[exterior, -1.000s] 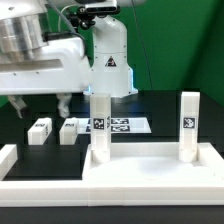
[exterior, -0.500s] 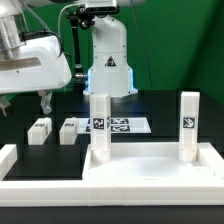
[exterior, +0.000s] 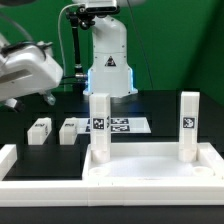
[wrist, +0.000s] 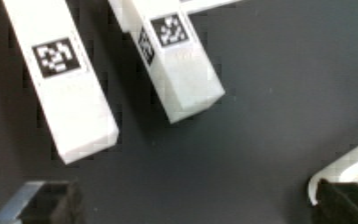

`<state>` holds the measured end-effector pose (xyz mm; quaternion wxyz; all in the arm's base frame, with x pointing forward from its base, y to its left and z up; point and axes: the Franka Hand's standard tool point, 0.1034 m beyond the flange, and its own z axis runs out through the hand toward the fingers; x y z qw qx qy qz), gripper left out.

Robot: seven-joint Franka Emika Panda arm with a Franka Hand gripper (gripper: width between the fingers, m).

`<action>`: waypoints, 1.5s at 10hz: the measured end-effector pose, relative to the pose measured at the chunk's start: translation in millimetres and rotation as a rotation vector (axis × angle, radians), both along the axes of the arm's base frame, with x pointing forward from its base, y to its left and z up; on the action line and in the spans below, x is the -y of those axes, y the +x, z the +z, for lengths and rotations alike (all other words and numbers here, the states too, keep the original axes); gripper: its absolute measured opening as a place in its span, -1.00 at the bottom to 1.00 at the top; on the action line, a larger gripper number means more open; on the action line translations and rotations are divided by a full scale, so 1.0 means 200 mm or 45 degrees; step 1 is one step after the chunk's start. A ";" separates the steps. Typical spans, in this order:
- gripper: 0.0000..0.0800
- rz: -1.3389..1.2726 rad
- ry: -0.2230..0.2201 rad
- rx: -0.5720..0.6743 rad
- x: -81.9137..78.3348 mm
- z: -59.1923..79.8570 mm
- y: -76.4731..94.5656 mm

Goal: Assemble desk

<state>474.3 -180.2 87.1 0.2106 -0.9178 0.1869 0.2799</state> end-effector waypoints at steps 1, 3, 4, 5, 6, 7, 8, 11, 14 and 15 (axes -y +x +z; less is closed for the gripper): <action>0.62 0.013 0.008 -0.016 0.00 -0.02 0.03; 0.62 0.043 0.119 -0.174 -0.04 -0.04 -0.02; 0.62 0.044 0.133 -0.229 -0.08 -0.09 -0.03; 0.62 0.026 0.148 -0.302 -0.12 -0.12 -0.07; 0.62 0.018 0.148 -0.339 -0.13 -0.14 -0.08; 0.62 0.018 0.140 -0.324 -0.12 -0.15 -0.07; 0.62 0.018 0.140 -0.324 -0.12 -0.15 -0.07; 0.62 0.037 0.127 -0.330 -0.16 -0.19 -0.09; 0.62 0.062 0.120 -0.364 -0.19 -0.24 -0.13; 0.62 0.073 0.118 -0.368 -0.21 -0.26 -0.13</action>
Offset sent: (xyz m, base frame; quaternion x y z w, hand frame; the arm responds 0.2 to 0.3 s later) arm -0.0086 0.0225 -0.0218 -0.0212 -0.1669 0.0230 0.9855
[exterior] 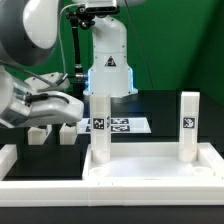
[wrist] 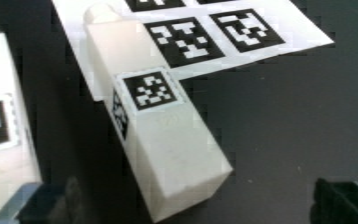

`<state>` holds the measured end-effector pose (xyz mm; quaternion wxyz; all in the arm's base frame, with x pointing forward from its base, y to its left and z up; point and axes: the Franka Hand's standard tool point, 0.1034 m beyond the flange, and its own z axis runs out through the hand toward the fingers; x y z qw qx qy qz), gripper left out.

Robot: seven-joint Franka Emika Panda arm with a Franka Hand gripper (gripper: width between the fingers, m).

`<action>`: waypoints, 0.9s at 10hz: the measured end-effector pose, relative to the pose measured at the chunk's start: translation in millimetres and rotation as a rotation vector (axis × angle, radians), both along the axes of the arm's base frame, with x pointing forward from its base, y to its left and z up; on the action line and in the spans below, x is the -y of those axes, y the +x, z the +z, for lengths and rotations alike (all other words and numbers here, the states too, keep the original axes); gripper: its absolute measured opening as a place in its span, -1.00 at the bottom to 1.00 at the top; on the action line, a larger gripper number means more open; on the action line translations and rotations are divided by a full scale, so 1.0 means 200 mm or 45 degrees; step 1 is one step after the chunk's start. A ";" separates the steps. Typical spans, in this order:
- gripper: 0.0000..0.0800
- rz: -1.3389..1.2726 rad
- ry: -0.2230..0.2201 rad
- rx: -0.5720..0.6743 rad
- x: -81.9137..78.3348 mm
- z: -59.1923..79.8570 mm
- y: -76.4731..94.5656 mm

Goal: Assemble desk

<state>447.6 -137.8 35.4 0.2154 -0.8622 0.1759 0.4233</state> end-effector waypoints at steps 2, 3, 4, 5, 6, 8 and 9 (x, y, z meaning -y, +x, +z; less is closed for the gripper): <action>0.62 0.009 -0.011 0.012 -0.01 -0.02 0.01; 0.62 0.007 -0.011 0.012 -0.01 -0.02 0.01; 0.62 0.007 -0.011 0.012 -0.01 -0.02 0.01; 0.62 0.007 -0.011 0.012 -0.01 -0.02 0.01; 0.62 0.007 -0.011 0.012 -0.01 -0.02 0.01; 0.62 0.091 -0.038 -0.056 0.04 0.03 -0.06; 0.62 0.153 -0.076 -0.067 0.06 0.05 -0.06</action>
Offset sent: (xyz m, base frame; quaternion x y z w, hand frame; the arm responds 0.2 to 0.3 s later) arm 0.0000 0.0000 0.0000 0.0000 0.0000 0.0000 1.0000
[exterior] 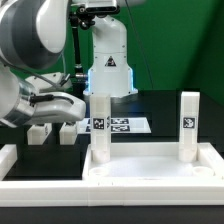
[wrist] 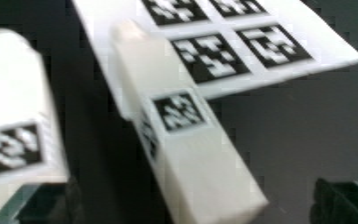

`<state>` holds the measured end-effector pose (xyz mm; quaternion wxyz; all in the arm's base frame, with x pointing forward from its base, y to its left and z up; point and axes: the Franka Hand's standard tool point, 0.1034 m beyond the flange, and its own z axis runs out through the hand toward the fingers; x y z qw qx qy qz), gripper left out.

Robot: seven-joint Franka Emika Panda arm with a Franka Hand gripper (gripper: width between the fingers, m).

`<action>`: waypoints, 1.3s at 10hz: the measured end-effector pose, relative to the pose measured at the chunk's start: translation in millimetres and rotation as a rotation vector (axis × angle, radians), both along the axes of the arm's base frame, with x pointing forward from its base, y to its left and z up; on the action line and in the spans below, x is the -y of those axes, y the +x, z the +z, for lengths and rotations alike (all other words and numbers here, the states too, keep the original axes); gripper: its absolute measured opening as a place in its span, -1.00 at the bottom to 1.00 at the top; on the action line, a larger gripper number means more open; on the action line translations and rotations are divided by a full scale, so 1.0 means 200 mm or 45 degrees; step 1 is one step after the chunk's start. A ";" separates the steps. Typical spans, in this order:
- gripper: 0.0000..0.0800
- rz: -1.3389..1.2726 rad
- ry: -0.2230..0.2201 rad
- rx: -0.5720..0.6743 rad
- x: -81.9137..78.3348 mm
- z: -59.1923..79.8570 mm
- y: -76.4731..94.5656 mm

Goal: Assemble desk

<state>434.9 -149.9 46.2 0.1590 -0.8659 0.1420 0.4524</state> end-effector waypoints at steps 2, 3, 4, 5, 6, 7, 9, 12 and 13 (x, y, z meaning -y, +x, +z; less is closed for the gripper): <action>0.62 0.120 -0.017 0.144 0.04 0.06 0.08; 0.62 0.149 -0.002 0.203 0.03 0.08 0.10; 0.62 0.145 0.000 0.203 0.03 0.09 0.09; 0.62 0.146 0.000 0.200 0.03 0.08 0.09; 0.62 0.146 0.000 0.200 0.03 0.08 0.09; 0.62 0.146 0.001 0.199 0.03 0.08 0.09; 0.62 0.135 -0.074 0.128 -0.02 0.06 0.03; 0.62 0.101 -0.114 0.089 -0.05 0.01 -0.04; 0.62 0.101 -0.118 0.090 -0.05 0.00 -0.04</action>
Offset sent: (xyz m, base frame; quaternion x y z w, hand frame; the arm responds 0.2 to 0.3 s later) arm 0.0000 0.0000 0.0000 0.0000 0.0000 0.0000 1.0000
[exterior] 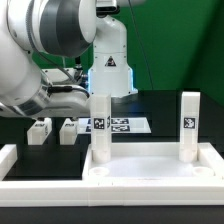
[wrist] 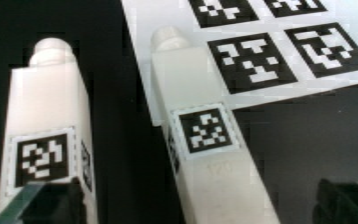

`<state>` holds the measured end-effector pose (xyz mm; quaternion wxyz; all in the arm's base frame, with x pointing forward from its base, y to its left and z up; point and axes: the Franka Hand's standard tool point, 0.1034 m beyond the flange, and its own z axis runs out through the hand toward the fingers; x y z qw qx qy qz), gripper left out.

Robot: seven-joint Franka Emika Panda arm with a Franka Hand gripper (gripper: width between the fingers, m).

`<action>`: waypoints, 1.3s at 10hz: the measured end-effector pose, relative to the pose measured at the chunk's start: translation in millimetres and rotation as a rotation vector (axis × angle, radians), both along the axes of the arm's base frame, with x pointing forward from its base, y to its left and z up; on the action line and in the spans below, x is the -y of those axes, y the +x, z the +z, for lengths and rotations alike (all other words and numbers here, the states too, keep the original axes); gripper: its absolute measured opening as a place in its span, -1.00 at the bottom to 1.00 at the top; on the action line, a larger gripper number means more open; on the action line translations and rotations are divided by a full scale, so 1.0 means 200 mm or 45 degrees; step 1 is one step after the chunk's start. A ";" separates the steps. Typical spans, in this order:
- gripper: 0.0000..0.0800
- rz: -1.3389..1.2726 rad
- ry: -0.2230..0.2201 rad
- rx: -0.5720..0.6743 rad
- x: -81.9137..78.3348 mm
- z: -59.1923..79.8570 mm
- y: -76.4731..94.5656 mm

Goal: Assemble desk

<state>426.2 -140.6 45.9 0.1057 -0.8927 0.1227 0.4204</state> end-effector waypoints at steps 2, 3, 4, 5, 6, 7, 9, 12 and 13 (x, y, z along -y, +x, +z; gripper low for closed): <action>0.62 0.000 -0.003 0.003 0.00 -0.02 -0.01; 0.62 -0.011 -0.003 -0.005 -0.01 -0.04 -0.02; 0.62 -0.032 0.002 -0.007 -0.04 -0.04 -0.01; 0.62 -0.036 0.002 -0.008 -0.04 -0.04 -0.01; 0.62 -0.050 0.007 -0.006 -0.05 -0.04 -0.01; 0.62 -0.050 0.006 -0.007 -0.05 -0.05 -0.01; 0.62 -0.050 0.002 0.000 -0.05 -0.06 -0.02; 0.62 -0.058 0.004 -0.007 -0.06 -0.09 -0.04; 0.62 -0.057 0.004 -0.012 -0.06 -0.10 -0.04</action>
Offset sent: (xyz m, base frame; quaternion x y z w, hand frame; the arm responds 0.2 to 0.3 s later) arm 0.0032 0.0199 -0.0046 0.0483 -0.0136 0.0385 0.9980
